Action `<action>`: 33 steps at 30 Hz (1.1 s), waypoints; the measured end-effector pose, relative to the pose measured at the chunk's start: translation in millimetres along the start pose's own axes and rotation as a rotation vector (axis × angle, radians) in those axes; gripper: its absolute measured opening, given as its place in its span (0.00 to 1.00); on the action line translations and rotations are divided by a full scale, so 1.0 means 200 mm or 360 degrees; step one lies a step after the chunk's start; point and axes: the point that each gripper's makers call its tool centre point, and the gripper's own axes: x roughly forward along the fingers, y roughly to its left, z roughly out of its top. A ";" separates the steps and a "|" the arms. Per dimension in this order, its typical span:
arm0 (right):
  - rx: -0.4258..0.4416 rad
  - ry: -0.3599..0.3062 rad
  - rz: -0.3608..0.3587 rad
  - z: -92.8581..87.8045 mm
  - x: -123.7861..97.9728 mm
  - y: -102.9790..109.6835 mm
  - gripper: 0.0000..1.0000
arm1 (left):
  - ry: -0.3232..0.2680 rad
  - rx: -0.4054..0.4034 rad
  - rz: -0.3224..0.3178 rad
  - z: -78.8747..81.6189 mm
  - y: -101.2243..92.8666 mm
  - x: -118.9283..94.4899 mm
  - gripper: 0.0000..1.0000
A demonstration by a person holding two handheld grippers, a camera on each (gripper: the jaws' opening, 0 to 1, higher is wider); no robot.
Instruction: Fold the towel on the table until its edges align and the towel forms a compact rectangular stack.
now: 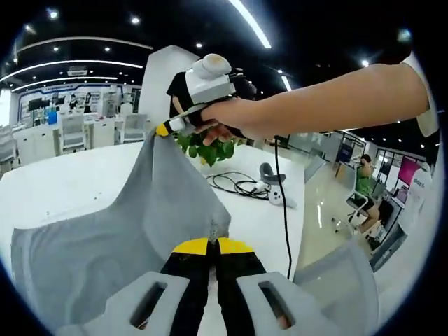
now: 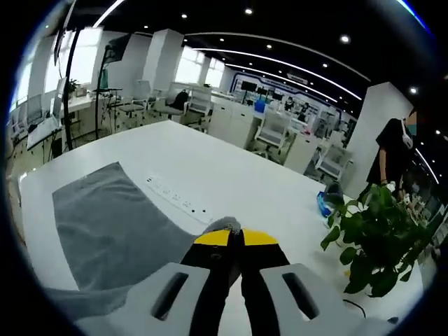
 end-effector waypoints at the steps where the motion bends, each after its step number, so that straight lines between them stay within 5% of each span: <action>1: 0.0005 -0.0001 -0.0001 0.01 0.00 0.00 0.02 | -0.0010 -0.0008 0.0005 0.00 0.02 -0.02 0.02; 33: -0.0092 -0.0075 0.0073 0.44 0.19 0.33 0.02 | -0.0247 -0.0117 0.0168 0.11 0.26 -0.34 0.02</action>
